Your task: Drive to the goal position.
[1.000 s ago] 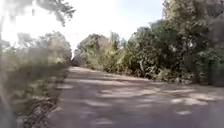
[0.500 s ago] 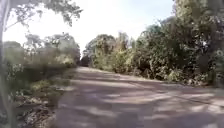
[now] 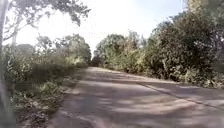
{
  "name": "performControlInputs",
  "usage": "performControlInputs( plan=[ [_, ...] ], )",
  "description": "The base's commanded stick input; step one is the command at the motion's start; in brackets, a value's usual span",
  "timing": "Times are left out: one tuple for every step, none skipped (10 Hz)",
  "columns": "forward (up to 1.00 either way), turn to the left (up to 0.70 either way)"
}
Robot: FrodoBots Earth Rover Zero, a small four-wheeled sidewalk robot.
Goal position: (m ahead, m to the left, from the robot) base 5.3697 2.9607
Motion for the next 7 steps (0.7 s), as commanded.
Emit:
performControlInputs(
  plan=[
    [0.70,0.00],
    [0.70,0.00],
    [0.70,0.00],
    [0.70,0.00],
    [0.70,0.00],
    [0.70,0.00],
    [0.70,0.00]
  ],
)
